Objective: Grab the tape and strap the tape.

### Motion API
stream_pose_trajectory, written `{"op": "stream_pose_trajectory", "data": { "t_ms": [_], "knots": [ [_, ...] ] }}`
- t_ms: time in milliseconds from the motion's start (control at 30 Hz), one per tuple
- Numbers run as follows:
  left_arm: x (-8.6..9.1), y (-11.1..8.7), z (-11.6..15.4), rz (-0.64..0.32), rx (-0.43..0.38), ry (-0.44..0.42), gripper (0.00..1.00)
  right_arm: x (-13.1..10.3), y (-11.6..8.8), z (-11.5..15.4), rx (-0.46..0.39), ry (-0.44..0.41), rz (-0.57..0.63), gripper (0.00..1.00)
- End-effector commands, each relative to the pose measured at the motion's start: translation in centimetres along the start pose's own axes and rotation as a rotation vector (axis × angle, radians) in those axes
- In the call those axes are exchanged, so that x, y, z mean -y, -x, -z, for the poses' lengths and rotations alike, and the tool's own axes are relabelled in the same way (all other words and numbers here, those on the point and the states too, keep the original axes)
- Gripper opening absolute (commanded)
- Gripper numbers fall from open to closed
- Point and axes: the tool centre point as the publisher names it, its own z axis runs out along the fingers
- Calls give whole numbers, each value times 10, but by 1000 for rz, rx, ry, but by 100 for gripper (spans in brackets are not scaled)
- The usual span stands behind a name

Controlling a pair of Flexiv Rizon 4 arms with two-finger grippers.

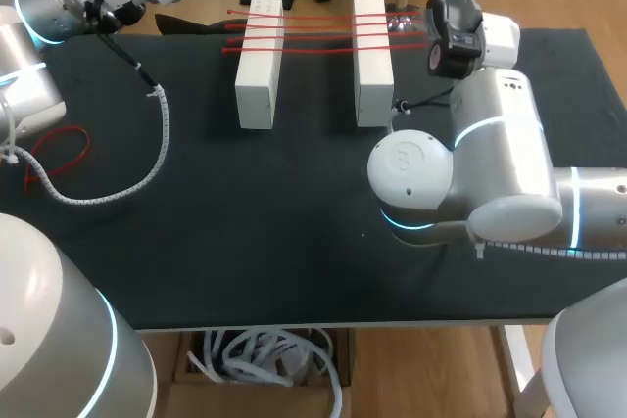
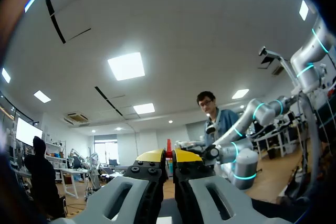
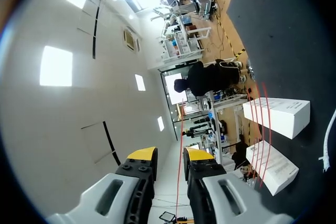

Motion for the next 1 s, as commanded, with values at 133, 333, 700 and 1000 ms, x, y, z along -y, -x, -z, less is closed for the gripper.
{"op": "stream_pose_trajectory", "data": {
  "t_ms": [133, 333, 700, 1000],
  "knots": [
    [1, -1, 0, 0, 1, 2, 0, 1, -3, 1, 5, 3, -2, 21],
    [1, -1, 0, 0, 1, 2, 0, 3, -3, 1, 3, 0, -4, 20],
    [1, -1, 0, 0, 1, 2, 0, 6, -2, -1, 3, -9, -6, 13],
    [1, -1, 0, 0, 1, 2, 0, 6, -1, -1, 6, -9, -7, 0]
  ]
}}
